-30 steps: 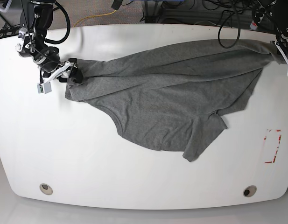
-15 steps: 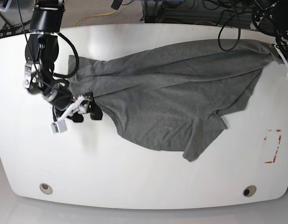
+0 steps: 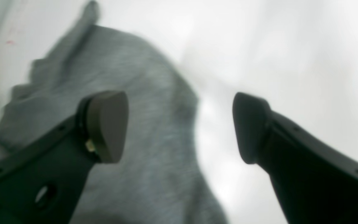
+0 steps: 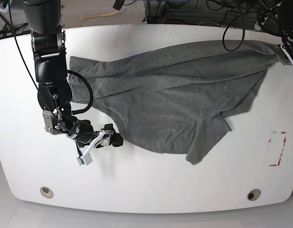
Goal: Fold the T-shirt properly
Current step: 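Release the shirt from the right gripper, then move the right gripper to the shirt's hanging corner and grasp it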
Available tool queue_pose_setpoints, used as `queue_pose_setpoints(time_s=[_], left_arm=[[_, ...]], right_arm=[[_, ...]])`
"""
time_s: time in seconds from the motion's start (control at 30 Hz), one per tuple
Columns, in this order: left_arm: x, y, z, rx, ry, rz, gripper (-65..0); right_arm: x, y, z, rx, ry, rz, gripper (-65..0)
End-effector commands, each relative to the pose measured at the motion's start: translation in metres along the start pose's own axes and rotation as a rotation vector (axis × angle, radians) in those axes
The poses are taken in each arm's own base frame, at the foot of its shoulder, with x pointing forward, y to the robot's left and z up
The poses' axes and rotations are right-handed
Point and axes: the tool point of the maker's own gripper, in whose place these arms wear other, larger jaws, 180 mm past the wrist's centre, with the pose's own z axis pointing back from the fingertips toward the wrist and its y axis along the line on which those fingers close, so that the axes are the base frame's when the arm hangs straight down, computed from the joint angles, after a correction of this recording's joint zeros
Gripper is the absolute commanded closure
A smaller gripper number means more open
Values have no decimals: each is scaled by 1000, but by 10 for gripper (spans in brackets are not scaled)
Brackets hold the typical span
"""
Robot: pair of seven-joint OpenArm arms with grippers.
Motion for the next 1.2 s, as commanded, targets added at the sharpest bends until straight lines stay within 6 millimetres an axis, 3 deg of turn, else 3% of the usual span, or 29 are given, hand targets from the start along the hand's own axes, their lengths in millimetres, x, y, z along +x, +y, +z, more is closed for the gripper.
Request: queue_pose_setpoints(time_s=[0.0,0.43,0.7,1.03,1.17], left_arm=[[5,17,6,48,-17,2,-242],[4,18,6,49,-16,9,-242],[3,21,7,55,-16,18,-242],[8,48,15,86,-90,174,-242],[13,56,20,77,-152,258,-242]], right_arm=[[22,-6,-2,-10,-48,17,-503],[0,-20,-38,-61,-20,60,-503],[-21,13,-64,4,7,74,-503],[-32,71,-94,83,35,128,-499],[-36,82,-100,88,53,176,-411]])
